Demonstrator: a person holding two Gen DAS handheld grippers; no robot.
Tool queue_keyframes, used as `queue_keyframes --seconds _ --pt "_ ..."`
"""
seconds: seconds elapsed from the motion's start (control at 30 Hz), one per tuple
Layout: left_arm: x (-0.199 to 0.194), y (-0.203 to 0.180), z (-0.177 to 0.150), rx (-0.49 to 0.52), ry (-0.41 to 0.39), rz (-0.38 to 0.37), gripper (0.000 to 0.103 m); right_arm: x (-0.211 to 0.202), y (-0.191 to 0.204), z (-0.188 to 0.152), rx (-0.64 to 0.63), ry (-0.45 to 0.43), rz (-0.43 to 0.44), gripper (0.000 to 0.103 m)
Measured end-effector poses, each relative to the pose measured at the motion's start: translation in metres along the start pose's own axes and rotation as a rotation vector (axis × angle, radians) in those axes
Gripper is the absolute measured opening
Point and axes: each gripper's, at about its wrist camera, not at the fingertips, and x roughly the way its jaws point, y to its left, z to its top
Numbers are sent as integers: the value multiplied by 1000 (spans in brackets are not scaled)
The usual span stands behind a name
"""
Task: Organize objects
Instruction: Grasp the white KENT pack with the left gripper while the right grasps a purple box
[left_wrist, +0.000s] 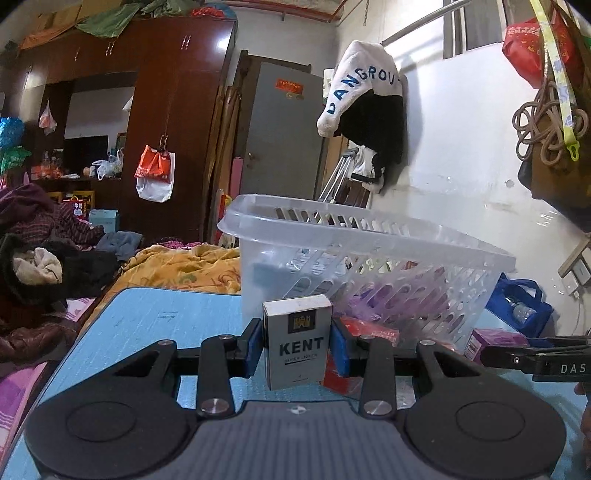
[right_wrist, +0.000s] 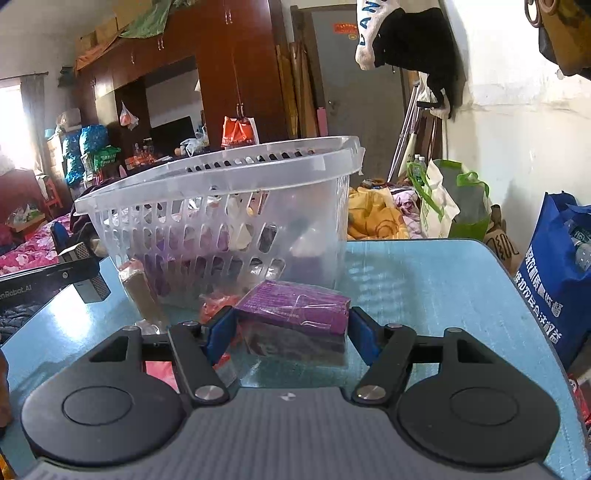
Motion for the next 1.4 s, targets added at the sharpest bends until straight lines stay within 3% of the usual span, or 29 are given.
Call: queue_keyframes --seconds 0.7,1.0,1.1,1.2,1.3,1.4 --pt "-6 3 -3 5 -17 -11 42 -2 0 0 -4 -26 17 69" --pt "-35 1 1 -4 -114 -92 42 -48 3 -4 -9 -137 65 69" --pt "-51 -3 24 -35 -124 -144 42 -72 8 12 26 -213 106 69" --pt "-54 -16 65 -15 -162 -179 43 -84 26 52 -19 -289 100 69" --pt "-28 -26 111 -12 -125 -171 43 -60 37 104 -82 -285 75 69" --pt "17 -23 138 -67 -30 -157 43 -17 34 140 -115 -231 15 69"
